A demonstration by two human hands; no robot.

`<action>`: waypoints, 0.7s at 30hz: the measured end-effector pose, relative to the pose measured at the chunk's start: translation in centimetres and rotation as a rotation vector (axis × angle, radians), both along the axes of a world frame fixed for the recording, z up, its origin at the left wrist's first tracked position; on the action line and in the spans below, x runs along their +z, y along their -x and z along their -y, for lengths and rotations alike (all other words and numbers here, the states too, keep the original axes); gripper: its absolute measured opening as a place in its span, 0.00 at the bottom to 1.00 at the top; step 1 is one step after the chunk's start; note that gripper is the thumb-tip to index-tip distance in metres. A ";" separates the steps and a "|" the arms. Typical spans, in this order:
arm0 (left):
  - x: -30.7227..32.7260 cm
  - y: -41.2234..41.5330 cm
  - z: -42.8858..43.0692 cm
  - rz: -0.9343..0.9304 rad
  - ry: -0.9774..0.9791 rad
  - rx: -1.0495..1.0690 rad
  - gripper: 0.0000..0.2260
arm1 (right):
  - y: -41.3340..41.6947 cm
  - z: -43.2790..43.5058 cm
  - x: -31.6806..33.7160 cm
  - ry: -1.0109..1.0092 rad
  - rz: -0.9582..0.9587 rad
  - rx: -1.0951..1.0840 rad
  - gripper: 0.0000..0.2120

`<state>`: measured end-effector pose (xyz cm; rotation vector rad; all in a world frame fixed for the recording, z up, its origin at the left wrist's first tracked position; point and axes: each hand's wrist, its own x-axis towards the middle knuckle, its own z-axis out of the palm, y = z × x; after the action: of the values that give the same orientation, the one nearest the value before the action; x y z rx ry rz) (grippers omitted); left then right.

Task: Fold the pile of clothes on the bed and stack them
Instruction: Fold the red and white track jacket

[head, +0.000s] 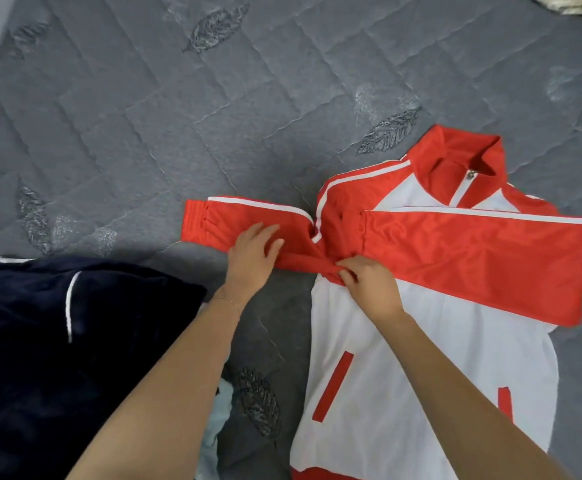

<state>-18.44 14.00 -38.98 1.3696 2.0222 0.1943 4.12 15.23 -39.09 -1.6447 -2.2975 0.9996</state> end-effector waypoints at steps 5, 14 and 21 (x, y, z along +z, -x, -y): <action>-1.1 0.9 0.7 -0.177 0.060 0.238 0.28 | -1.5 0.9 -1.0 -0.012 0.068 -0.125 0.05; -2.9 2.1 0.9 -0.116 0.065 0.702 0.43 | -1.6 1.9 -1.6 -0.033 0.074 -0.291 0.07; -2.4 1.3 0.7 0.057 -0.179 0.867 0.15 | -1.1 2.3 -1.3 -0.031 0.072 -0.327 0.09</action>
<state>-19.70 13.34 -41.40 0.4808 2.4662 0.7925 5.24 12.90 -40.35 -1.9882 -1.9803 0.8380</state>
